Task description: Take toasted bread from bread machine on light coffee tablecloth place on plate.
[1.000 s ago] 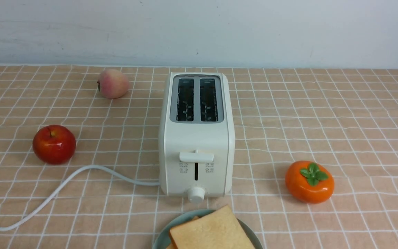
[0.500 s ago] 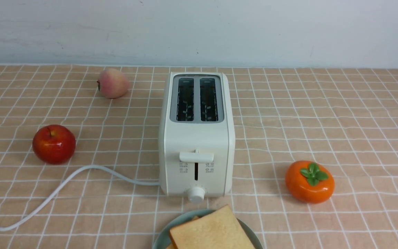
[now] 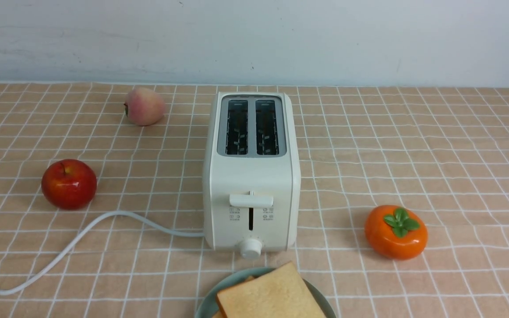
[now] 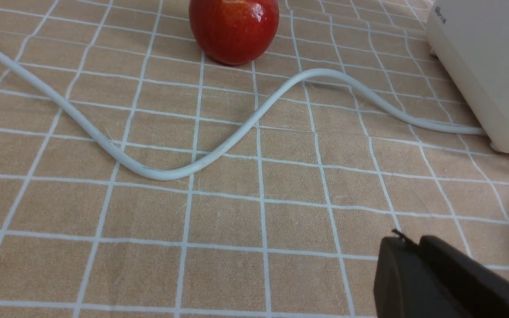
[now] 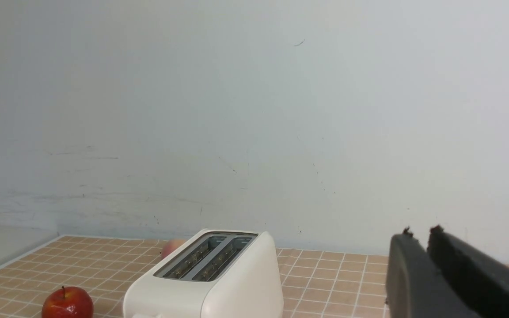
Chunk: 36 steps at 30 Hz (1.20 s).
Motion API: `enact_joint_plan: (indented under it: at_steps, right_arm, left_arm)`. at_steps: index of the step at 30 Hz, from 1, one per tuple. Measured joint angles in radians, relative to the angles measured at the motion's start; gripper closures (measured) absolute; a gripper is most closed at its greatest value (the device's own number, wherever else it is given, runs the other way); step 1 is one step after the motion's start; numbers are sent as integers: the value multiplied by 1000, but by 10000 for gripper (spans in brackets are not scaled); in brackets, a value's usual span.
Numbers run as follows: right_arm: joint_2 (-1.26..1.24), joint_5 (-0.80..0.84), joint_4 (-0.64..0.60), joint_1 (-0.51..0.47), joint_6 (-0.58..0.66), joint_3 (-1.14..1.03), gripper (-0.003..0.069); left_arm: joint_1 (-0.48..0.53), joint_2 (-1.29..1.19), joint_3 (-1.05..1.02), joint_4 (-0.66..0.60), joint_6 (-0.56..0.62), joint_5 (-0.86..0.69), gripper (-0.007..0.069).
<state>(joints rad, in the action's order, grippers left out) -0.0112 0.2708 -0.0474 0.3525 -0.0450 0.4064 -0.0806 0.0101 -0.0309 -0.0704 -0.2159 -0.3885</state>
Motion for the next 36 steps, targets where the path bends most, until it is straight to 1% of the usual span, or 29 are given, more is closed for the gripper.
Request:
enact_joint_plan:
  at_steps: [13,17,18,21,22,23,24,26,32,36]
  right_arm:
    - [-1,3,13,-3,0,-10,573]
    - [-2,4,63,-68,0,-103,570]
    - [-2,4,87,-109,0,-155,568]
    - [-2,6,108,-208,0,-290,562]
    - [-2,6,109,-208,-1,-290,562]
    - [-2,8,112,-256,-1,-366,560]
    - [-2,21,112,-281,-1,-403,559]
    - [-2,108,113,-312,-1,-423,557]
    - [-2,117,120,-325,-1,-422,550]
    - [-2,117,92,-326,-2,-421,545]
  left_arm:
    - [0,0,0,0,0,0,587]
    - [0,0,0,0,0,0,585]
    - [0,0,0,0,0,0,584]
    - [0,0,0,0,0,-1,579]
    - [0,0,0,0,0,-1,579]
    - [0,0,0,0,0,-1,578]
    - [0,0,0,0,0,-1,578]
    - [0,0,0,0,0,-2,578]
    - [0,0,0,0,0,-4,570]
    - [0,0,0,0,0,-6,568]
